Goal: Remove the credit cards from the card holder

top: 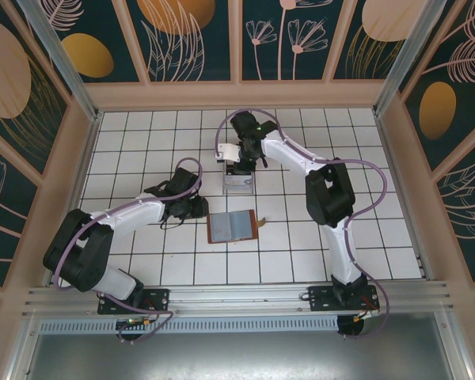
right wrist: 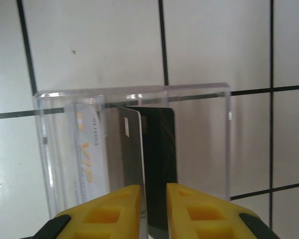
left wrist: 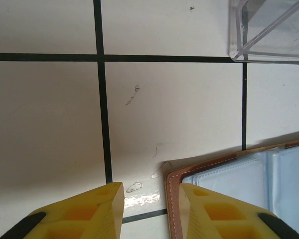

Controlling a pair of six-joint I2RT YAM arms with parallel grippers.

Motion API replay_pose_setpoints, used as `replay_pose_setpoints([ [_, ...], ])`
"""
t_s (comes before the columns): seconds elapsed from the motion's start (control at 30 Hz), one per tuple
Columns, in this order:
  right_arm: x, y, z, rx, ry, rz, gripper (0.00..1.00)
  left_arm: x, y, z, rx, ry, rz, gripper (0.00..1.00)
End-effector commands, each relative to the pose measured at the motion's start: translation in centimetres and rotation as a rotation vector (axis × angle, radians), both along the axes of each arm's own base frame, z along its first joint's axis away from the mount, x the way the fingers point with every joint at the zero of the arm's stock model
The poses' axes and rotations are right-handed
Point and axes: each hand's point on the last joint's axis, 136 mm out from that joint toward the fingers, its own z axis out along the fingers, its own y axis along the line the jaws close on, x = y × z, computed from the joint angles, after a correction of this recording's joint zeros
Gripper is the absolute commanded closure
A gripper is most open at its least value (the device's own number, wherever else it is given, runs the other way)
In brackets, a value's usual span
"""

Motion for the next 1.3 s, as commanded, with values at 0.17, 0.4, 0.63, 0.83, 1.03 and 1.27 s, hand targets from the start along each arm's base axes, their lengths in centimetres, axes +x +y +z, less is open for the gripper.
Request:
replay_pose_setpoints([
  [0.17,2.5,-0.3,4.0,0.046,-0.159,-0.076,0.78,0.4,-0.2,0.3,-0.003,-0.004,-0.015,0.64],
  [0.4,3.3,-0.6,5.8,0.11,-0.218,-0.184,0.78,0.2,-0.8,0.1,-0.03,0.009,-0.038,0.64],
  [0.63,2.9,-0.3,8.0,0.257,-0.189,-0.365,0.8,0.0,-2.3,0.3,-0.106,0.011,-0.093,0.65],
  [0.83,0.9,0.1,8.9,0.363,-0.118,-0.515,0.84,0.0,-2.8,0.0,-0.118,0.023,-0.109,0.65],
  [1.03,-1.1,-0.2,9.7,0.472,-0.043,-0.67,0.87,-0.2,-3.0,-0.9,-0.123,0.05,-0.115,0.65],
  [1.27,-4.8,-0.3,9.0,0.566,0.049,-0.777,0.87,-0.4,-3.1,-1.6,-0.127,0.067,-0.123,0.65],
])
